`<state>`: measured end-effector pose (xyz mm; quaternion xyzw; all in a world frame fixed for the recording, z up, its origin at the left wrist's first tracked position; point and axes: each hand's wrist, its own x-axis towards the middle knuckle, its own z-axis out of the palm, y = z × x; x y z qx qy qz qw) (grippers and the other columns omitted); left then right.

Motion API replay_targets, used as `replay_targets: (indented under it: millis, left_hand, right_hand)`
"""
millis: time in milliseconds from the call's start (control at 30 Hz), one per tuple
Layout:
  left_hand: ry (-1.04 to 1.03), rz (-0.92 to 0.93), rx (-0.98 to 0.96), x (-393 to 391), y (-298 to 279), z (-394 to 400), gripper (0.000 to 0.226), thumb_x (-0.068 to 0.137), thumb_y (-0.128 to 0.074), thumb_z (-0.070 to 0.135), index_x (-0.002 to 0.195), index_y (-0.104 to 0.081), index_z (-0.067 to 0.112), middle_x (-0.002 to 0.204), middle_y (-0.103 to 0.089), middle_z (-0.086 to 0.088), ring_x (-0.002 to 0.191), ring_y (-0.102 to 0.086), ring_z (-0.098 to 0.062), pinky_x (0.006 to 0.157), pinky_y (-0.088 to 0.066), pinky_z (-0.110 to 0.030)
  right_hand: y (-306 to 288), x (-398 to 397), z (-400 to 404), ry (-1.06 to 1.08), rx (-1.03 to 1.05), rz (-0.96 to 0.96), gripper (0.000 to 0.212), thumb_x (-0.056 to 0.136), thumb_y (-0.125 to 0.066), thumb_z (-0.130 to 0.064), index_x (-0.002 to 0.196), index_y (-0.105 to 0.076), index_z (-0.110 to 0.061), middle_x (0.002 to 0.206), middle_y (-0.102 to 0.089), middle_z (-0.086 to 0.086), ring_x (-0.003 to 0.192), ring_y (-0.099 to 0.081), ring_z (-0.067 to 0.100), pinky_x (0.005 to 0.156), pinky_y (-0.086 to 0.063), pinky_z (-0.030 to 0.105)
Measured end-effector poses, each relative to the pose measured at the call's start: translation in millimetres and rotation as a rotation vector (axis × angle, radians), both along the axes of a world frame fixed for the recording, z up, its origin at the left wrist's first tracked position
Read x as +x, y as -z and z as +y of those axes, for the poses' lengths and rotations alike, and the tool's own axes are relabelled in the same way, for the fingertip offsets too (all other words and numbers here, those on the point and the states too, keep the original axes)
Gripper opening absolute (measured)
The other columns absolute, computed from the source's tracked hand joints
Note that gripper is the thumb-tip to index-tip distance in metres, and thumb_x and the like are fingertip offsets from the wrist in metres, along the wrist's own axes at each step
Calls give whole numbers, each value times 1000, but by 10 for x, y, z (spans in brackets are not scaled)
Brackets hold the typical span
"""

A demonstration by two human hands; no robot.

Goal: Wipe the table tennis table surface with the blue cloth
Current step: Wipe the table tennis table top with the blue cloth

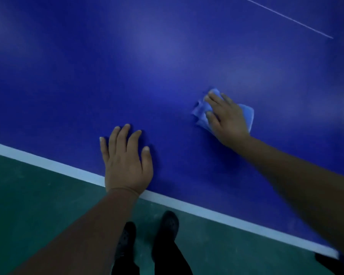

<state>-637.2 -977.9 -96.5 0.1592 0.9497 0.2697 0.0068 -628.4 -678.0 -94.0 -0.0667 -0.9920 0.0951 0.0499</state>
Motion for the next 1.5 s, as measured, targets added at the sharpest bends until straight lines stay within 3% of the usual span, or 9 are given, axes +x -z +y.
replay_targets:
  millis: [267,467,667,900,1033,1200,1267,1400,1500]
  left_hand:
    - [213,69,85,79,-75,-311,49,97,-35,35,128,-59,6,146,-49,-14,143,-34,-33,121,-4,-57]
    - [496,126,-65,263,-79,-248,49,94,-37,34,128,-61,8,145,-51,-14,142,-37,-33,120,-7,-61]
    - [565,213,-220,287,4,-215,55,96,-36,36,138,-52,5,151,-42,-20,144,-32,-38,121,-5,-60]
    - [575,218,-234,292,20,-205,55,96,-35,37,136,-53,5,151,-43,-20,143,-33,-40,119,-8,-61]
    - [578,204,-243,311,29,-196,53,96,-36,37,133,-57,7,149,-45,-18,142,-34,-40,120,-7,-59]
    - [589,179,-271,314,7,-183,53,95,-37,39,132,-57,7,148,-46,-18,141,-35,-39,120,-8,-60]
    - [582,173,-250,318,-11,-201,52,96,-37,37,132,-57,5,147,-46,-19,141,-35,-39,119,-7,-62]
    - [656,204,-111,448,-66,-83,47,96,-39,28,126,-61,0,143,-51,-21,139,-40,-40,119,-7,-64]
    - [741,164,-55,740,-124,357,47,95,-39,29,127,-61,2,145,-50,-18,140,-39,-37,121,-6,-61]
  right_hand:
    - [-32,892,-1762,-185,-68,-29,48,98,-42,-36,140,-54,-16,150,-48,0,137,-43,32,102,-37,43]
    - [-59,1968,-890,679,-28,44,38,93,-47,-24,129,-54,-13,123,-60,14,109,-55,38,85,-49,47]
    - [-18,2404,-704,1306,-45,34,48,102,-38,-26,146,-43,-7,153,-41,13,138,-35,42,113,-28,48]
    - [19,1595,-1518,602,-74,-38,50,100,-34,-33,143,-49,-12,152,-45,6,140,-37,35,111,-31,46]
    - [-91,2364,-823,951,-45,4,48,91,-29,-25,129,-55,-10,128,-60,13,113,-53,35,86,-50,44]
    - [-118,2420,-691,1337,-102,30,39,104,-34,-21,140,-45,-9,148,-44,16,135,-40,36,111,-38,52]
    - [-49,2016,-901,1266,-106,87,40,100,-36,-28,137,-46,-13,141,-49,17,123,-47,38,98,-46,52]
    - [130,1581,-1011,733,-53,-95,54,102,-23,-35,147,-41,-12,156,-38,6,144,-30,34,117,-27,45]
    - [133,2137,-596,967,-65,-32,47,102,-35,-31,145,-43,-12,154,-41,6,143,-33,36,116,-30,45]
